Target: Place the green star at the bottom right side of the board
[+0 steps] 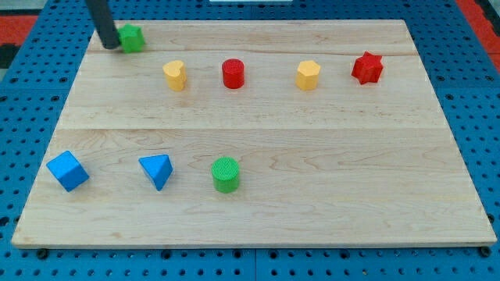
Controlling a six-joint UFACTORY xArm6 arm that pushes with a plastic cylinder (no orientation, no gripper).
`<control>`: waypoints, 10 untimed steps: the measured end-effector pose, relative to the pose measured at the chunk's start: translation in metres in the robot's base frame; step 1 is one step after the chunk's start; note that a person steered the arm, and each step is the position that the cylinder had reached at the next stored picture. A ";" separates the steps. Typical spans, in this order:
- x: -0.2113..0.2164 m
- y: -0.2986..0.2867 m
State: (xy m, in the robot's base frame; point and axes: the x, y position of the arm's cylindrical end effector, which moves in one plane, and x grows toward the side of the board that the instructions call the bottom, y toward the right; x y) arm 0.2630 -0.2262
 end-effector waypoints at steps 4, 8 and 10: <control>-0.027 0.011; 0.046 -0.017; 0.013 -0.005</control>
State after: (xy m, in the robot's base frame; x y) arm 0.2757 -0.2316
